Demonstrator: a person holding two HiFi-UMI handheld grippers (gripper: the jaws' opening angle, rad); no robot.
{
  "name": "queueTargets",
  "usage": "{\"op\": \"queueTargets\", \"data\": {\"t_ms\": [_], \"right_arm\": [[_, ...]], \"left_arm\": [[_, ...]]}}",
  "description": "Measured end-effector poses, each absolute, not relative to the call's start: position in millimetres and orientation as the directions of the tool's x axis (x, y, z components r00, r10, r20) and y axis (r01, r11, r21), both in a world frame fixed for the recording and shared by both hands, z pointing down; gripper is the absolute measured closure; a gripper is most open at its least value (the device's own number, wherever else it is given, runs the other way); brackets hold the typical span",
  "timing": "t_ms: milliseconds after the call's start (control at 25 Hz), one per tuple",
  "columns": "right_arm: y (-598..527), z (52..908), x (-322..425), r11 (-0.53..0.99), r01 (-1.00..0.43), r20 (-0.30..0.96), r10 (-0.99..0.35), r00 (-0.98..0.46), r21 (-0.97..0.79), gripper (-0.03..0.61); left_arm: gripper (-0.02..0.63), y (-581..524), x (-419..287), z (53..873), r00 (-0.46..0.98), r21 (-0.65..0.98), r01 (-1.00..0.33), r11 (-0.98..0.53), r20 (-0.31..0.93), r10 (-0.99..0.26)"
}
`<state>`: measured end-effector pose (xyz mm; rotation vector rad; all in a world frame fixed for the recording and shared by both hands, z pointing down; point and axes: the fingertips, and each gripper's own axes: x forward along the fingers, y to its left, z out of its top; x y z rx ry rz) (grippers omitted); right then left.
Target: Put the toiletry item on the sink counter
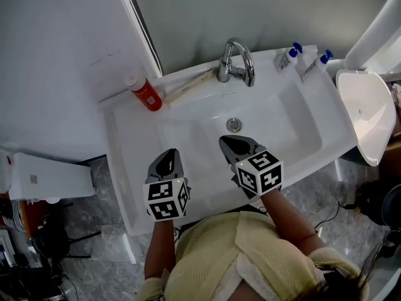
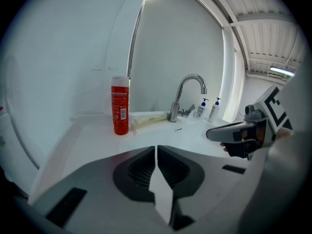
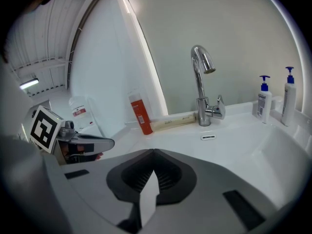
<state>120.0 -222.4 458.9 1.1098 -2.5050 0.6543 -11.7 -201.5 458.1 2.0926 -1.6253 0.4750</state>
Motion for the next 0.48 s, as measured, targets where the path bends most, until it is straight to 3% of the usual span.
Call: {"op": "queueTargets", "data": {"t_ms": [480], "right_arm": [[-228.3, 458.9, 129.8, 0.581, -0.763, 0.461, -0.615, -0.64, -0.284, 0.552]], "left_arm": [[0.568, -207.3, -6.0, 463.3, 0.278, 0.132, -0.96, -0.246, 0.54, -0.794]]}}
